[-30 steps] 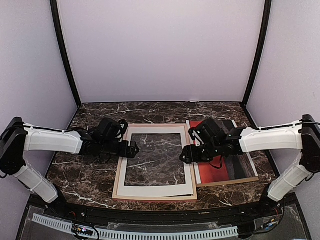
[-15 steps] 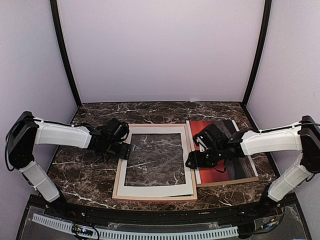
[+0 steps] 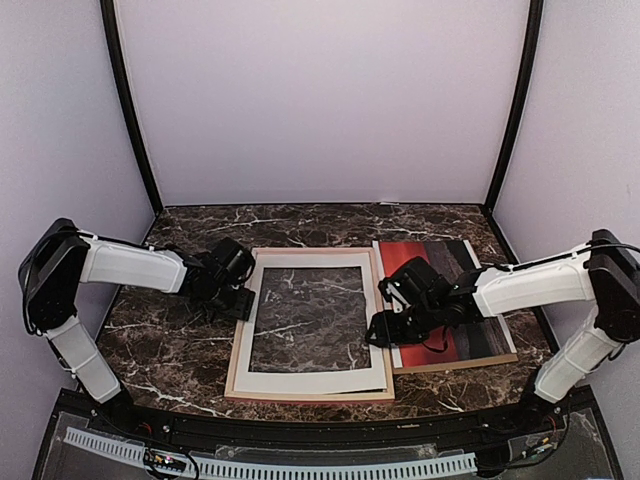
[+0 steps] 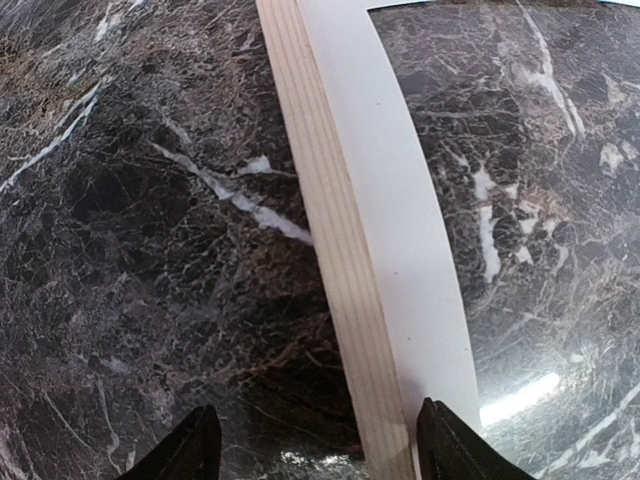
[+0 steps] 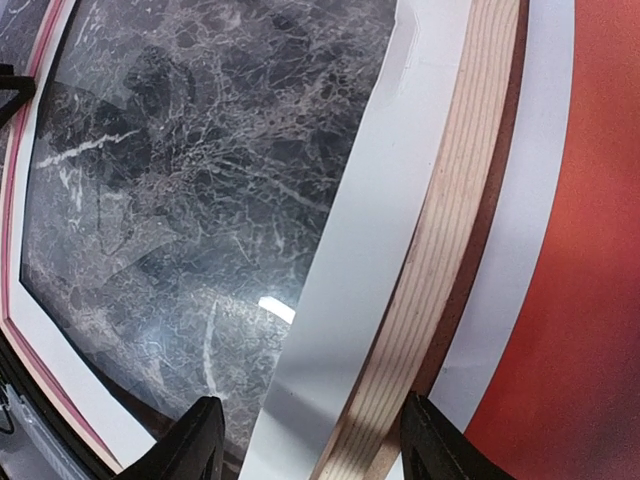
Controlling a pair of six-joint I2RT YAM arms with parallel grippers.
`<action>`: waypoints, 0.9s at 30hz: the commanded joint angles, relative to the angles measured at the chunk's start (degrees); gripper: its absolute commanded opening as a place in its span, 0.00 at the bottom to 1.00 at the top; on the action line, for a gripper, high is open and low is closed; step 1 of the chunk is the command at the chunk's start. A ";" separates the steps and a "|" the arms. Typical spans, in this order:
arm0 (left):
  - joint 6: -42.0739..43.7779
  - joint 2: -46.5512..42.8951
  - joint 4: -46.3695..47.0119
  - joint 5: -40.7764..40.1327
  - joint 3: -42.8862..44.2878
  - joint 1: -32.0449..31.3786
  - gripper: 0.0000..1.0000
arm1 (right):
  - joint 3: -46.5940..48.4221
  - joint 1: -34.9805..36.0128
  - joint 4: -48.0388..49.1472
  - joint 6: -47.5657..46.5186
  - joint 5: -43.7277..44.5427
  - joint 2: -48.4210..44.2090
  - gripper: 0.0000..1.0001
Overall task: Put the photo into the frame
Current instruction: Move the frame body to the center of the board.
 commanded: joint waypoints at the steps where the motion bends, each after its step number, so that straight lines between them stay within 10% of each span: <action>1: 0.22 -0.97 -0.80 -0.26 -1.73 1.43 0.69 | 0.11 0.63 2.31 0.20 -0.41 1.28 0.62; 15: 0.75 -3.79 0.17 -0.03 -6.32 6.96 0.68 | 1.64 -2.20 -3.81 -0.37 7.08 -3.72 0.67; 22: -0.13 -8.35 -0.97 -0.21 -7.22 7.89 0.70 | -2.92 -16.75 -5.41 -4.41 10.14 -10.42 0.71; 27: 0.17 -15.60 1.73 4.91 -6.93 7.82 0.92 | -3.98 -32.07 -6.35 -9.41 11.55 -14.01 0.77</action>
